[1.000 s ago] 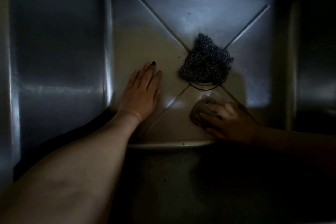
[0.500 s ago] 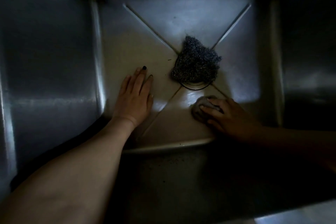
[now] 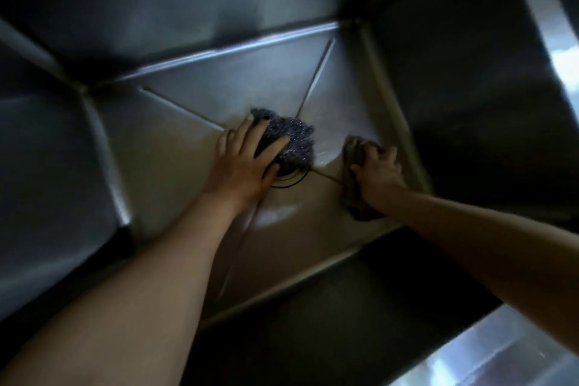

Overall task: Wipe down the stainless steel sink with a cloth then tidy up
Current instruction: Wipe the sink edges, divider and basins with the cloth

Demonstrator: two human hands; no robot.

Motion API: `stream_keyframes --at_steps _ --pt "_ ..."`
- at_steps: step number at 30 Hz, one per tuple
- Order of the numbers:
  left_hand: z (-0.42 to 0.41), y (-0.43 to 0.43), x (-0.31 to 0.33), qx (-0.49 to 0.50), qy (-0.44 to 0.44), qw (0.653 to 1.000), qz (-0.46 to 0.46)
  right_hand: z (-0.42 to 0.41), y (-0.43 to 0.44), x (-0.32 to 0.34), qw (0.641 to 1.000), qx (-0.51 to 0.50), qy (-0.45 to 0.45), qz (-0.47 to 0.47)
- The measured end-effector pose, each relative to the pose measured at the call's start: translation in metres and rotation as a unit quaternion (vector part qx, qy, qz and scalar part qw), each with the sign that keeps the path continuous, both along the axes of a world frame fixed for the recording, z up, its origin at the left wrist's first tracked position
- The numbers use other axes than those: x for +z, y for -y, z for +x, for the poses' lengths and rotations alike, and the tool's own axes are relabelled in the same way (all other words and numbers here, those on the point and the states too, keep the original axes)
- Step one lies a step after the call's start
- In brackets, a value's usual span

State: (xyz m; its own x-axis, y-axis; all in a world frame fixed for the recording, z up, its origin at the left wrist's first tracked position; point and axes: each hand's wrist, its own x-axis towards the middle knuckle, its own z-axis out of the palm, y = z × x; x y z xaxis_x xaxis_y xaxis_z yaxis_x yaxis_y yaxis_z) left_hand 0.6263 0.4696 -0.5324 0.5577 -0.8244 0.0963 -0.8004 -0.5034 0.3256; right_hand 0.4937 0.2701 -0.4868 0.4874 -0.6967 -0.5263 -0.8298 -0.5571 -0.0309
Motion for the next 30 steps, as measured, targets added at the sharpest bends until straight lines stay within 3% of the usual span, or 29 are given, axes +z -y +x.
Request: stream_keyframes --at_steps 3,7,11,17,19,22,30 --pt "0.015 0.011 -0.004 -0.046 -0.007 0.999 0.017 0.004 -0.026 -0.006 0.991 -0.135 0.005 0.006" --pt "0.027 0.015 -0.01 -0.088 -0.021 0.996 0.024 0.017 -0.072 -0.019 0.937 -0.331 0.108 0.005" --pt "0.025 0.011 -0.023 -0.078 -0.002 0.997 -0.024 0.036 -0.101 -0.027 0.916 -0.384 0.11 -0.042" --pt "0.023 0.013 -0.036 -0.065 0.044 0.994 -0.082 0.035 -0.065 -0.03 0.897 -0.415 0.098 -0.113" --pt "0.024 0.012 -0.036 -0.059 0.039 0.994 -0.08 0.026 -0.048 -0.031 0.893 -0.426 0.084 -0.122" --pt "0.023 0.01 -0.034 -0.066 0.028 0.994 -0.079 0.003 -0.03 -0.033 0.837 -0.516 0.057 -0.177" --pt "0.023 0.01 -0.03 -0.064 0.019 0.997 -0.041 0.008 -0.095 -0.039 0.826 -0.539 0.035 -0.16"
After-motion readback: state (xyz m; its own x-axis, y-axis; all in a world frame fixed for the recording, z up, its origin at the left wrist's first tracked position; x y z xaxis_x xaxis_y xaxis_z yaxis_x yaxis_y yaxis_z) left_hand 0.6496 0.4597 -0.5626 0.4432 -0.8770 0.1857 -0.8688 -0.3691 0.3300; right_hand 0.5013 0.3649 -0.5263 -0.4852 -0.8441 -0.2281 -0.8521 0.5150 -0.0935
